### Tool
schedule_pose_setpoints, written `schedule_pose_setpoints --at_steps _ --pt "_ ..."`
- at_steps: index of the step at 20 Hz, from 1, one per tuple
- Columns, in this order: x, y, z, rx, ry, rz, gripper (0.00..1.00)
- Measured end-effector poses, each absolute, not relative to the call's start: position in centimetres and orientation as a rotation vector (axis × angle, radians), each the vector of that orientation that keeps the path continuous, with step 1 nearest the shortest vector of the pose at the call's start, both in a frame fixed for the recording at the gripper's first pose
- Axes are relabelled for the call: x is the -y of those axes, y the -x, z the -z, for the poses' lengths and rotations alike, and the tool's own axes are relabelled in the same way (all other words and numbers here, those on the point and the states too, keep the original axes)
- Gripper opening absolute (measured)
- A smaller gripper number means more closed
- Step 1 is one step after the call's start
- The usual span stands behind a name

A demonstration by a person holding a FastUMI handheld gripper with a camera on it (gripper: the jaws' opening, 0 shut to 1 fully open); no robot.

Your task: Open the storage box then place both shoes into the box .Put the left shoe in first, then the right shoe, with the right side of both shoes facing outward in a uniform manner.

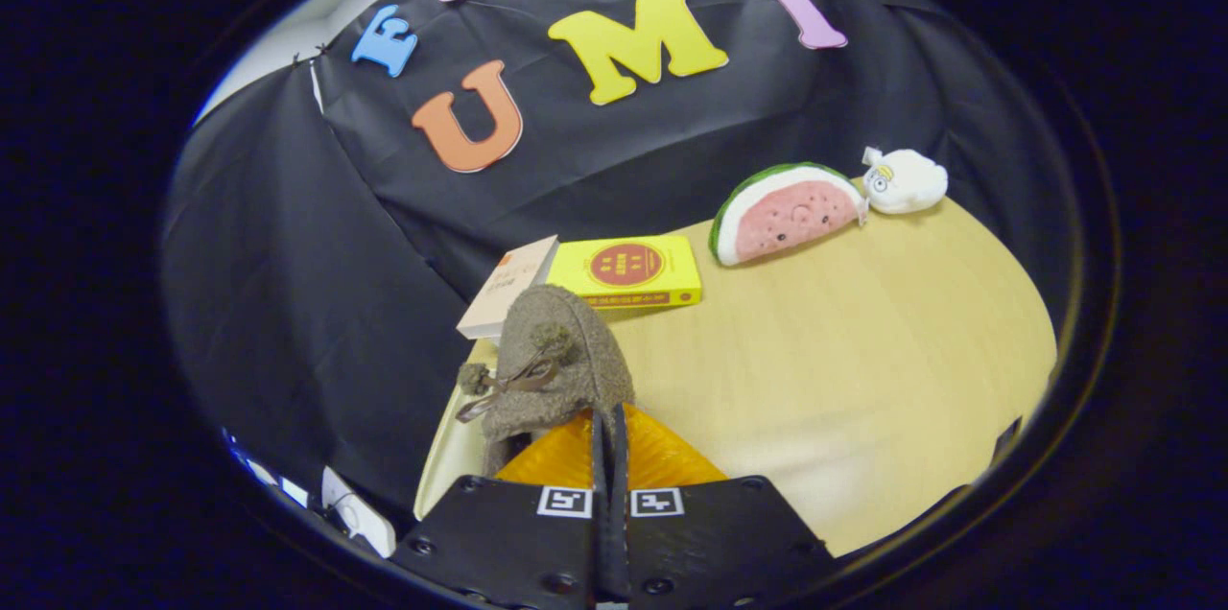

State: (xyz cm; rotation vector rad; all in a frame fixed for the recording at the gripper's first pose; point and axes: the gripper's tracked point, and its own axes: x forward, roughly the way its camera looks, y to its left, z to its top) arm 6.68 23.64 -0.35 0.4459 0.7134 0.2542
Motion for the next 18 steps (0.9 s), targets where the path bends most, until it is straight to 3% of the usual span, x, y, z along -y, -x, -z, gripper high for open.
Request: schedule_pose_setpoints --at_steps 7,18 --pt "-29.8 -6.6 1.2 -0.709 -0.513 -0.2 0.0" --pt "-31.3 -4.3 6.5 -0.716 -0.491 -0.086 0.0"
